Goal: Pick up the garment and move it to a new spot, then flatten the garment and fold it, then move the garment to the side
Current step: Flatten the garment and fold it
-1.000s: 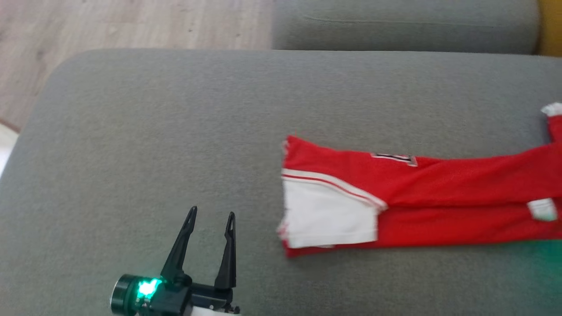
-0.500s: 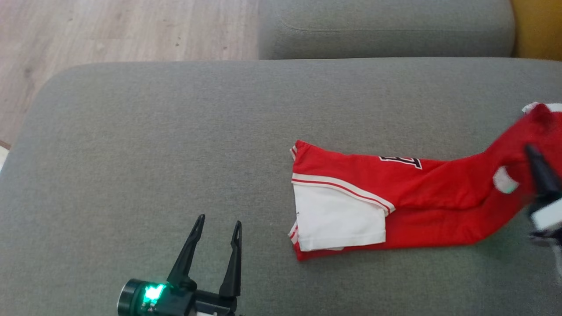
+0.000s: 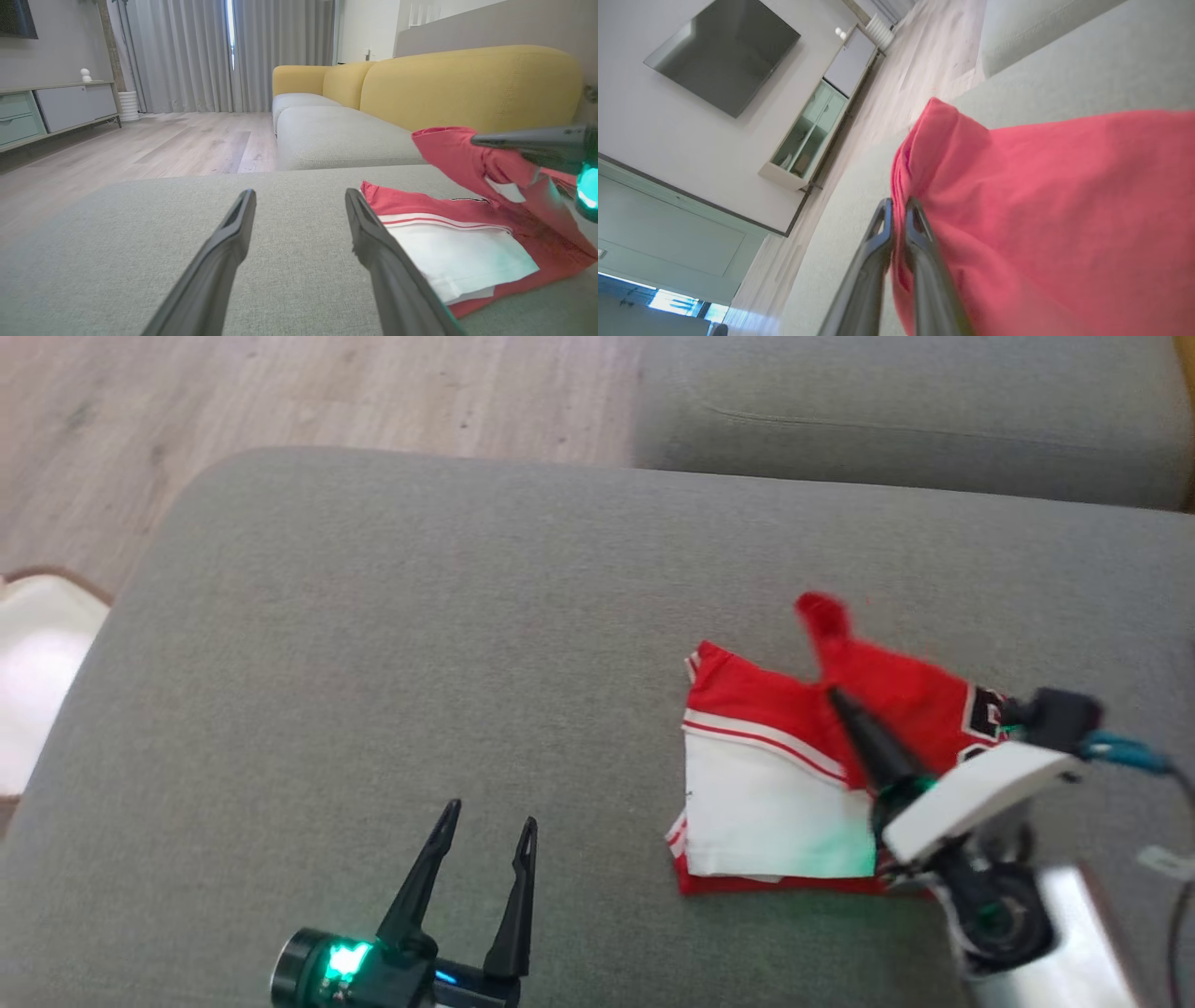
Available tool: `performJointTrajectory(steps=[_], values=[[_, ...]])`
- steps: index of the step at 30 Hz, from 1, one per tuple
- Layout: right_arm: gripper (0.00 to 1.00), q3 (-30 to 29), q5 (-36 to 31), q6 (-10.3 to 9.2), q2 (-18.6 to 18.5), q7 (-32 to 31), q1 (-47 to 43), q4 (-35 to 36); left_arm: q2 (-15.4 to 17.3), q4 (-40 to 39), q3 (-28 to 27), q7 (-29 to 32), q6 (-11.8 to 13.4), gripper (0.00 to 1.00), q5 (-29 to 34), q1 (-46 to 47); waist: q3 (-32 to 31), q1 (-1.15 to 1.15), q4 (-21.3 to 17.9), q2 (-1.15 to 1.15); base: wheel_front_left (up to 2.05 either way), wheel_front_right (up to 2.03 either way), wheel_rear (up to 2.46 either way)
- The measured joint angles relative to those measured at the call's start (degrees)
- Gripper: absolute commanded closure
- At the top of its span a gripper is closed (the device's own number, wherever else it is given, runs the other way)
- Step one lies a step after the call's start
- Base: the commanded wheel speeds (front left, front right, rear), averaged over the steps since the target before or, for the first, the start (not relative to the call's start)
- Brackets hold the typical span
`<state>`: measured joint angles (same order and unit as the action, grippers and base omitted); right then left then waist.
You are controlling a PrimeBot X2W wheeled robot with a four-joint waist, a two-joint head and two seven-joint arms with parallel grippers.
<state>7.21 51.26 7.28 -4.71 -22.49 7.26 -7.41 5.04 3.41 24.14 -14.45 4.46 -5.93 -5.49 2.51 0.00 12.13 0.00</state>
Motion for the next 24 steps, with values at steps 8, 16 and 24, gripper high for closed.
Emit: performJointTrajectory(steps=[8,16,24], values=[[1.0,7.3,-0.3,0.0,1.2,4.1,3.3,-9.5,-0.4,0.4,-0.1,0.0,-1.0,0.0,0.0,0.0,0.9,0.0,2.3,0.0,0.0,0.0,0.0],[0.0,15.0,2.4,0.0,1.2,7.5,6.4,-14.3,-0.8,0.6,-0.4,0.0,-0.9,0.0,0.0,0.2,1.0,0.0,2.1,0.0,0.0,0.0,0.0],[0.0,15.1,-2.8,0.0,-1.4,13.7,5.8,-8.5,-1.0,0.9,-2.4,0.0,-0.9,0.0,-0.1,-0.4,-1.2,0.0,-0.7,0.0,0.0,0.0,0.0]])
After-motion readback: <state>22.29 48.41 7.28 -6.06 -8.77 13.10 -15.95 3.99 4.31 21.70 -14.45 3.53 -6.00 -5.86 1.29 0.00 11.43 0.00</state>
